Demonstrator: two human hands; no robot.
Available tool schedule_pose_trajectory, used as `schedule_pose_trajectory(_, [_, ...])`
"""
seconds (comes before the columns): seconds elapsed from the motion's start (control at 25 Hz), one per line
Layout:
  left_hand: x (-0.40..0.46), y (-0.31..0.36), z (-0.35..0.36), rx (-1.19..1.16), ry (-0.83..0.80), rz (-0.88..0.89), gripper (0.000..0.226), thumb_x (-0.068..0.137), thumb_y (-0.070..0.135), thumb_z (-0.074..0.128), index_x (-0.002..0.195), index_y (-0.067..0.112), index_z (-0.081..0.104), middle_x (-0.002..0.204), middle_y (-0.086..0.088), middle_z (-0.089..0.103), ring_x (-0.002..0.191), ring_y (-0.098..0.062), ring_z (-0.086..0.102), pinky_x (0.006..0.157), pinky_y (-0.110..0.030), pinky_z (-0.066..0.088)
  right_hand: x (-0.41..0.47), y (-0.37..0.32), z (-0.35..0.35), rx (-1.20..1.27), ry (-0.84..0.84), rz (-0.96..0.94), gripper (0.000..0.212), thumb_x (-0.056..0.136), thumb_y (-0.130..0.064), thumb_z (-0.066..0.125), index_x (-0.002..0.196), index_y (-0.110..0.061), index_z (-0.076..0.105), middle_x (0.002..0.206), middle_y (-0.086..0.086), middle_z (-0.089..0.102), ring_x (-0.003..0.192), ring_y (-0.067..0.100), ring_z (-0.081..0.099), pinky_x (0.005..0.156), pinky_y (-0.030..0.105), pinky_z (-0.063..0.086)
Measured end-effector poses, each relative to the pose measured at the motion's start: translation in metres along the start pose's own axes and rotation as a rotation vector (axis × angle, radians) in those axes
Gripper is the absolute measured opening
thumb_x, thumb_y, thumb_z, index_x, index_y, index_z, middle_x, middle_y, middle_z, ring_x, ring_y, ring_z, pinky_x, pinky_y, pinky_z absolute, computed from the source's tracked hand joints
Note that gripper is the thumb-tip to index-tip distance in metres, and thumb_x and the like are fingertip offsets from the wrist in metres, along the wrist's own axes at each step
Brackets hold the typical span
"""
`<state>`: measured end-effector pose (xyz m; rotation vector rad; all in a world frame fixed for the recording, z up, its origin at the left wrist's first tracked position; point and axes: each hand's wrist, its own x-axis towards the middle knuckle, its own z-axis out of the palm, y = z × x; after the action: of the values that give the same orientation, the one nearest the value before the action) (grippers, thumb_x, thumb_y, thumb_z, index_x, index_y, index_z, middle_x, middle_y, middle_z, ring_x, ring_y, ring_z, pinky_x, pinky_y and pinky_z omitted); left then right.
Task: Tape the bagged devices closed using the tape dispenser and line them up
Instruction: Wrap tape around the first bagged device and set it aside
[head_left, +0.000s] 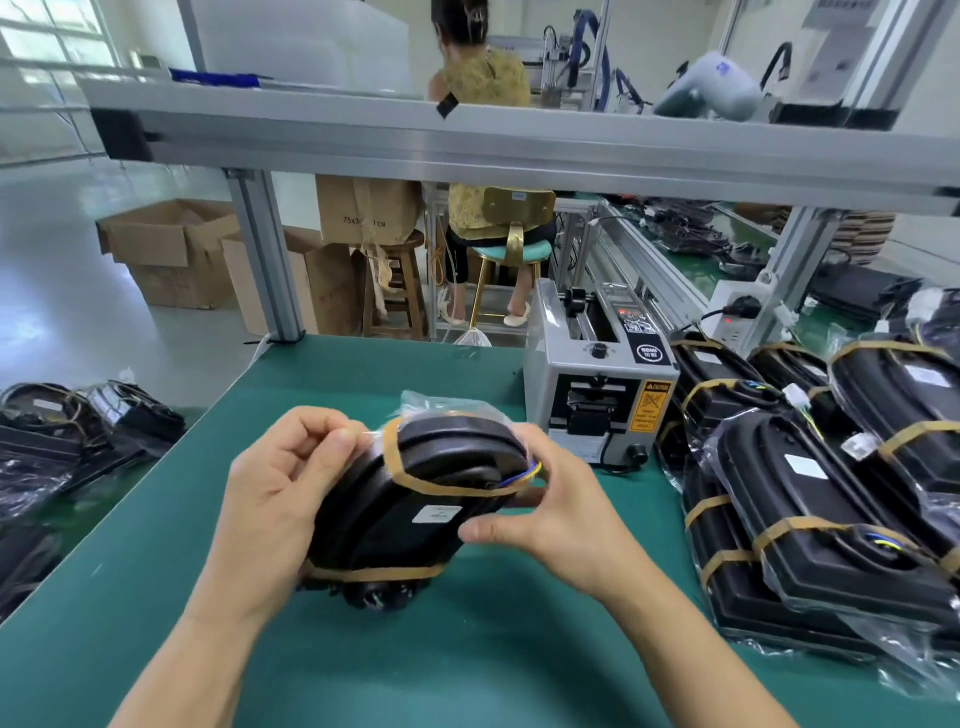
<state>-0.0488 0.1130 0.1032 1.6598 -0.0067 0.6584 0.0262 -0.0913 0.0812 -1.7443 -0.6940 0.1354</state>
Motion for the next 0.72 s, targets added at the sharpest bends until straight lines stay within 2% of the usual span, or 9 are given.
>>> schedule_pose_trajectory(0.12, [-0.002, 0.005, -0.006, 0.051, -0.007, 0.112, 0.023, 0.085, 0.017, 0.066, 0.106, 0.027, 0.063, 0.112, 0.006, 0.067, 0.110, -0.008, 0.059, 0.100, -0.028, 0.043, 0.009, -0.011, -0.001, -0.206, 0.072, -0.174, 0.061, 0.055, -0.003, 0.084, 0.110, -0.022, 0.062, 0.106, -0.017, 0.059, 0.104, 0.005, 0.058, 0.086, 0.025, 0.051])
schedule_pose_trajectory(0.2, [-0.003, 0.015, -0.006, 0.172, -0.156, 0.266, 0.043, 0.079, 0.028, 0.068, 0.121, 0.031, 0.058, 0.132, 0.008, 0.056, 0.128, -0.010, 0.046, 0.108, -0.022, 0.032, 0.013, -0.013, 0.001, -0.296, 0.033, -0.208, 0.059, 0.056, -0.001, 0.082, 0.108, -0.019, 0.061, 0.107, -0.017, 0.056, 0.106, 0.005, 0.055, 0.087, 0.027, 0.050])
schedule_pose_trajectory(0.28, [-0.007, 0.018, 0.002, 0.320, -0.317, 0.295, 0.057, 0.069, 0.034, 0.073, 0.124, 0.030, 0.056, 0.136, 0.013, 0.052, 0.132, -0.009, 0.042, 0.108, -0.017, 0.029, 0.014, -0.012, 0.005, -0.273, 0.018, -0.195, 0.058, 0.057, 0.000, 0.083, 0.107, -0.017, 0.062, 0.107, -0.014, 0.056, 0.105, 0.007, 0.056, 0.087, 0.029, 0.050])
schedule_pose_trajectory(0.36, [-0.011, 0.014, 0.008, 0.370, -0.354, 0.225, 0.065, 0.062, 0.028, 0.078, 0.123, 0.032, 0.056, 0.130, 0.019, 0.054, 0.128, -0.006, 0.046, 0.105, -0.015, 0.033, 0.013, -0.008, 0.009, -0.229, 0.022, -0.188, 0.058, 0.057, 0.000, 0.084, 0.107, -0.019, 0.062, 0.107, -0.013, 0.057, 0.106, 0.009, 0.056, 0.087, 0.029, 0.049])
schedule_pose_trajectory(0.44, [-0.012, 0.005, 0.009, 0.362, -0.319, 0.186, 0.069, 0.060, 0.019, 0.078, 0.124, 0.033, 0.056, 0.127, 0.020, 0.057, 0.124, -0.004, 0.050, 0.101, -0.012, 0.035, 0.011, -0.005, 0.011, -0.200, 0.018, -0.169, 0.059, 0.057, -0.001, 0.083, 0.108, -0.020, 0.062, 0.108, -0.015, 0.056, 0.107, 0.010, 0.056, 0.086, 0.033, 0.051])
schedule_pose_trajectory(0.52, [-0.011, -0.004, 0.005, 0.313, -0.254, 0.112, 0.083, 0.055, 0.016, 0.080, 0.130, 0.036, 0.049, 0.129, 0.022, 0.054, 0.123, 0.001, 0.048, 0.098, -0.008, 0.035, 0.010, -0.002, 0.012, -0.191, 0.022, -0.160, 0.060, 0.057, -0.001, 0.083, 0.109, -0.021, 0.062, 0.108, -0.015, 0.056, 0.108, 0.010, 0.056, 0.085, 0.035, 0.052])
schedule_pose_trajectory(0.6, [-0.008, -0.015, -0.001, 0.206, -0.213, -0.077, 0.102, 0.047, 0.021, 0.085, 0.136, 0.041, 0.039, 0.132, 0.029, 0.050, 0.125, 0.009, 0.044, 0.098, -0.009, 0.035, 0.010, 0.000, 0.011, -0.193, 0.030, -0.159, 0.063, 0.057, -0.003, 0.084, 0.111, -0.024, 0.061, 0.108, -0.016, 0.056, 0.108, 0.009, 0.055, 0.087, 0.032, 0.051])
schedule_pose_trajectory(0.64, [-0.006, -0.020, -0.004, 0.152, -0.231, -0.180, 0.106, 0.042, 0.026, 0.087, 0.135, 0.042, 0.040, 0.130, 0.031, 0.052, 0.123, 0.010, 0.044, 0.099, -0.013, 0.036, 0.009, 0.003, 0.010, -0.181, 0.030, -0.153, 0.067, 0.057, -0.005, 0.084, 0.114, -0.028, 0.059, 0.109, -0.018, 0.055, 0.109, 0.008, 0.055, 0.089, 0.028, 0.049])
schedule_pose_trajectory(0.72, [-0.004, -0.028, -0.009, 0.062, -0.332, -0.258, 0.087, 0.039, 0.033, 0.086, 0.122, 0.035, 0.059, 0.121, 0.022, 0.063, 0.117, 0.004, 0.053, 0.101, -0.024, 0.038, 0.011, 0.009, 0.005, -0.108, 0.025, -0.089, 0.087, 0.055, -0.011, 0.086, 0.126, -0.042, 0.047, 0.116, -0.024, 0.051, 0.109, 0.003, 0.054, 0.095, 0.016, 0.040])
